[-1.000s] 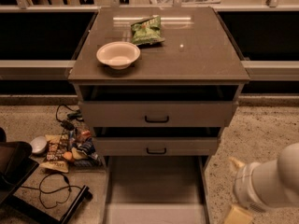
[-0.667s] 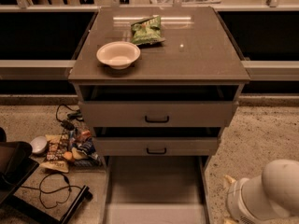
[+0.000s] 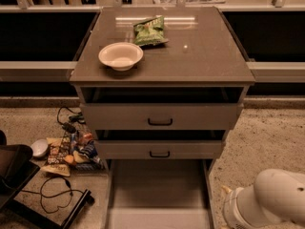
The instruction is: Close bottom drawer
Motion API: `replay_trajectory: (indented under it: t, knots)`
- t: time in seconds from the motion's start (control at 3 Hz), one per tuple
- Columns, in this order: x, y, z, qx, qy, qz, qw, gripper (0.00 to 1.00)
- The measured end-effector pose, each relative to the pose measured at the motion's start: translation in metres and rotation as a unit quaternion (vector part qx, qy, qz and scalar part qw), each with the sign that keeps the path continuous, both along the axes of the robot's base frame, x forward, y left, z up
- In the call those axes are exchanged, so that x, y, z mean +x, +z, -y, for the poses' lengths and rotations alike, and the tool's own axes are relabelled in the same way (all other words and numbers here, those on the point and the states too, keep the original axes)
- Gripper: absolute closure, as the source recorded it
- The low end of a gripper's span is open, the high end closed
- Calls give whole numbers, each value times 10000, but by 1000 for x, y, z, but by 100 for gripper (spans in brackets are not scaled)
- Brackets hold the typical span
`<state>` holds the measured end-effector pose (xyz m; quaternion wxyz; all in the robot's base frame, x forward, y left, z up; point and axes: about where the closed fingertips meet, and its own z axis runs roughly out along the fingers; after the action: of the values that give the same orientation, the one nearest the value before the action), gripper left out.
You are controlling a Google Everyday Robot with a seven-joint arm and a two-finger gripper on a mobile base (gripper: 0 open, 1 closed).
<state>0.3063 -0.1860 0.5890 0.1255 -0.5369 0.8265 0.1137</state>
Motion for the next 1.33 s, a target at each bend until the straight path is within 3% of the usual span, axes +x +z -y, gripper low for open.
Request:
replay_trajectory:
  t: [0.33, 0.67, 1.0, 1.33]
  knots:
    - [-11, -80, -4, 63, 101, -325, 9994, 0]
    - [-14, -158, -1, 111, 220, -379, 9990, 0]
    - [-13, -241, 9, 379, 158, -344, 9986, 27]
    - [-31, -302, 7, 626, 93, -654, 9959, 50]
